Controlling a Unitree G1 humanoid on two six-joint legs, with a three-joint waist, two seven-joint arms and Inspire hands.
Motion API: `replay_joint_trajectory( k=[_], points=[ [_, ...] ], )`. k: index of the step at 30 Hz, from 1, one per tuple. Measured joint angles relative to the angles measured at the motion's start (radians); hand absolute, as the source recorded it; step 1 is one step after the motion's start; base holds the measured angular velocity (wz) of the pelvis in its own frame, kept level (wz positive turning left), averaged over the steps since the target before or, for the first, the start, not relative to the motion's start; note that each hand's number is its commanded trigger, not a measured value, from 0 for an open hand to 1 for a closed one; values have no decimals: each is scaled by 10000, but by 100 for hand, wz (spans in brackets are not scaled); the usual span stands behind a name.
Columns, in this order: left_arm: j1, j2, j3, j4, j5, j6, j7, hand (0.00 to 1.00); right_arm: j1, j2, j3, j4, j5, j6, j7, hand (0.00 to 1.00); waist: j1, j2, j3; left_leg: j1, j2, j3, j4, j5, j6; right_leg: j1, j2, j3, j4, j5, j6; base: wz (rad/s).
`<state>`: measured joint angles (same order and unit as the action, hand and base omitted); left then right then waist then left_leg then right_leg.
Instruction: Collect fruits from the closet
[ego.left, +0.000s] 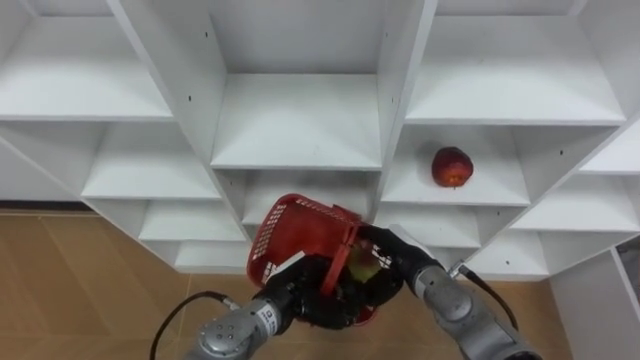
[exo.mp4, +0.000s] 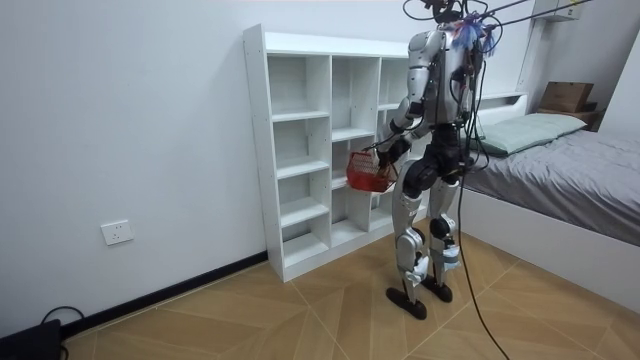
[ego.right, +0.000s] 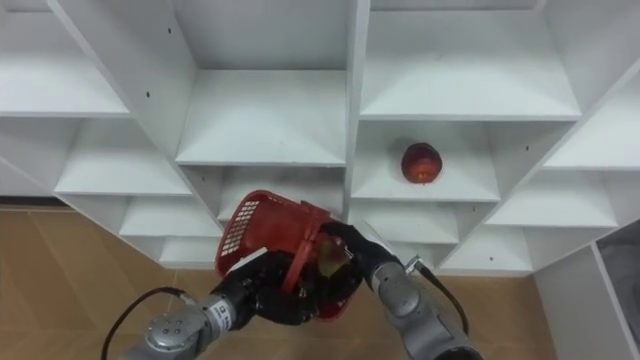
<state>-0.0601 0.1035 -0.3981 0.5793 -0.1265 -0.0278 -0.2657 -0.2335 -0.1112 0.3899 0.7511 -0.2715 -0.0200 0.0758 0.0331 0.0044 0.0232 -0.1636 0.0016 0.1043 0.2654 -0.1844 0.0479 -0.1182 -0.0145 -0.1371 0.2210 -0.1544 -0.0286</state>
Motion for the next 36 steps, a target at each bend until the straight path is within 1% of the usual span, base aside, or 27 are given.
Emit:
replay_joint_trajectory(
  k=[3,5,7,9,13,17,18,21,23,25,27,29,31,32,34,36],
  points=[
    [0,59,56,-1,4,-25,14,100,19,0,7,-111,4,0,14,0,27,-113,0,11,-1,-1,17,0,0,17,0,3,-16,0,0,0],
    [1,127,60,85,30,-38,13,100,96,11,25,-105,2,-2,34,0,33,-191,28,137,-5,0,15,0,0,173,3,3,-77,0,0,2],
    [8,216,60,213,55,-38,55,100,289,48,49,-177,6,-11,160,0,43,-269,5,233,-12,0,9,-2,-1,349,9,-2,-202,0,0,0],
    [57,307,63,223,64,-35,213,100,458,35,153,-348,10,-10,468,0,37,-283,3,255,-13,0,-36,-3,-1,353,9,-4,-204,1,-1,0],
    [237,350,214,216,69,-34,336,100,953,-6,216,-1056,8,-6,796,0,44,-272,-8,282,-16,-2,-79,-3,-1,357,8,-10,-201,1,0,0],
    [296,283,230,186,102,-37,442,100,1496,-172,300,-2152,-77,-7,811,0,177,-230,-52,331,-16,2,-84,-3,-1,390,4,-15,-180,1,0,0],
    [317,336,239,186,123,-39,498,100,1648,-200,302,-2418,-98,-11,812,0,202,-230,-57,363,-12,3,-84,-3,-2,425,9,-22,-179,1,-1,0],
    [372,359,237,186,133,-60,633,100,1966,-355,303,-2928,-104,-40,890,0,202,-209,-80,439,-12,8,-102,-3,-1,483,8,-28,-166,1,0,0],
    [479,448,247,184,132,-67,678,100,2157,-474,299,-3203,-69,-52,932,0,205,-192,-94,570,-14,7,-129,-4,-1,605,8,-25,-165,1,0,0],
    [645,543,247,183,131,-70,692,100,2234,-552,301,-3372,-62,-52,1016,0,180,-166,-127,726,-16,10,-198,-5,-3,731,8,-26,-166,0,1,0],
    [809,647,244,182,119,-70,808,100,2239,-618,299,-3495,-35,-52,1137,0,43,-157,-167,815,-21,12,-269,-1,-8,817,7,-28,-171,-2,5,0],
    [927,705,260,54,117,-69,818,100,2274,-714,302,-3810,-27,-49,1332,0,7,-163,-170,881,-27,32,-287,11,-20,874,6,-3,-189,-5,5,-2],
    [989,691,353,-16,302,-74,801,100,2335,-861,274,-4128,-18,-52,1545,0,2,-192,-171,1089,-48,36,-361,36,-23,1047,3,76,-238,-10,7,-5],
    [1042,703,455,-22,460,-82,794,100,2442,-867,209,-4269,-24,-94,1646,0,1,-258,-215,1294,-76,37,-503,95,-32,1177,6,141,-351,-14,7,-4],
    [1162,747,672,-174,580,-83,804,100,2678,-895,139,-4689,-23,-107,1717,0,-2,-360,-268,1462,-87,40,-626,117,-44,1258,15,186,-390,-33,6,-2],
    [1299,804,828,-462,612,-83,873,100,2910,-962,86,-5202,-13,-114,1896,0,2,-456,-258,1602,-86,83,-703,116,-46,1377,32,244,-480,-36,3,-5]
  ],
)
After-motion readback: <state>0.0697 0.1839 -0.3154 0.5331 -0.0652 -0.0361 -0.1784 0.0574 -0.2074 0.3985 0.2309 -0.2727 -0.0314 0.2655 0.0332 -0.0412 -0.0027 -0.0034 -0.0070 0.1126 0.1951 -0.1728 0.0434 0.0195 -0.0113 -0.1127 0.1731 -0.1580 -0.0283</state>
